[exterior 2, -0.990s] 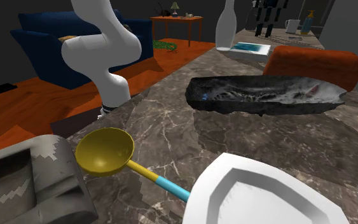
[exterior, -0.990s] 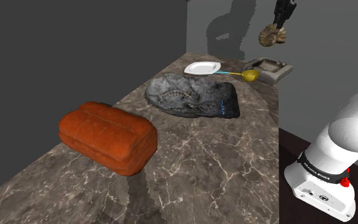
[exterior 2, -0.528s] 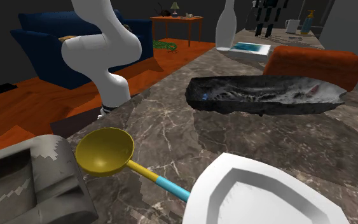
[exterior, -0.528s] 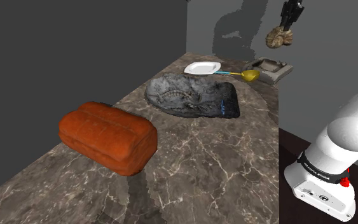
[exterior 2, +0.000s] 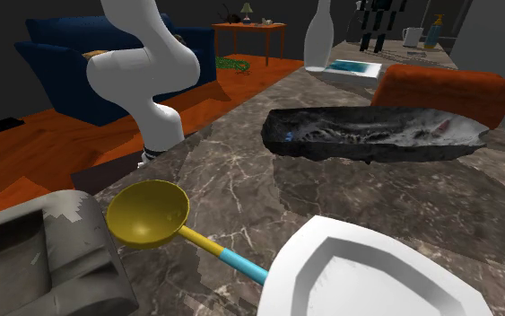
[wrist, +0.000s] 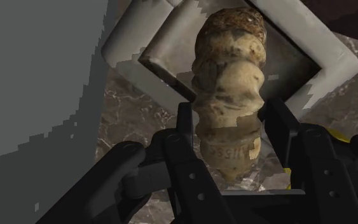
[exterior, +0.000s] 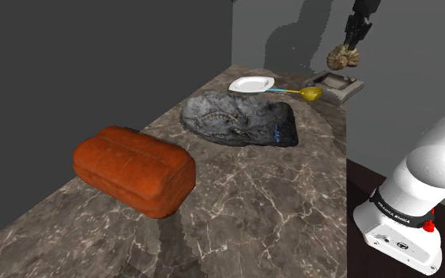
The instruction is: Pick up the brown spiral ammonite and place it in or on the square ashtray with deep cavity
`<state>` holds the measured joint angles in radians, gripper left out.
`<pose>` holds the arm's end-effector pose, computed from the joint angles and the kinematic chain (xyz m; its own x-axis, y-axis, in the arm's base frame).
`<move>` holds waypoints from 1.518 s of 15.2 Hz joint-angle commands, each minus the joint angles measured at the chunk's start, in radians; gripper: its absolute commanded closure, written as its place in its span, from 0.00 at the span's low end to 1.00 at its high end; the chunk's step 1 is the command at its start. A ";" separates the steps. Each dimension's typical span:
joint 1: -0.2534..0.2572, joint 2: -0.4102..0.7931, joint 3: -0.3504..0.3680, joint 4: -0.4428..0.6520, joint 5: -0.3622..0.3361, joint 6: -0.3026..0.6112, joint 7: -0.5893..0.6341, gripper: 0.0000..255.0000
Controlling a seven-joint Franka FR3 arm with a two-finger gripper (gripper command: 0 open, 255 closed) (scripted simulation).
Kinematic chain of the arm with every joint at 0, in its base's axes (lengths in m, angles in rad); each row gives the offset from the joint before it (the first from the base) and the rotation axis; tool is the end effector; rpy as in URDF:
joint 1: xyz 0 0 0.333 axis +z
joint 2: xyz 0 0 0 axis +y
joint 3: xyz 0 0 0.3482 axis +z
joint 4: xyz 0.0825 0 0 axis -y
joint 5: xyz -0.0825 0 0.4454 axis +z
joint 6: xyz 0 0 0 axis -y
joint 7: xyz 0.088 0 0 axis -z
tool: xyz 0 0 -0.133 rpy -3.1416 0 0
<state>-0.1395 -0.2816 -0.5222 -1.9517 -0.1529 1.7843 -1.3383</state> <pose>0.4052 -0.3698 0.5833 0.7550 0.6557 0.0062 0.6532 -0.7529 0.0802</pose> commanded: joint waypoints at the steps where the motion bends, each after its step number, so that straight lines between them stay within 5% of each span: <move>1: -0.002 -0.005 -0.001 -0.033 -0.003 0.030 0.003 1.00; 8: -0.006 -0.003 -0.011 -0.136 -0.009 0.134 0.006 1.00; 16: -0.006 -0.003 -0.011 -0.136 -0.009 0.134 0.006 1.00; 17: -0.006 -0.003 -0.011 -0.136 -0.009 0.134 0.006 0.00; 23: -0.005 -0.009 -0.006 -0.107 -0.009 0.100 0.007 0.00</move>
<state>-0.1456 -0.2859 -0.5322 -2.0726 -0.1615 1.9027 -1.3338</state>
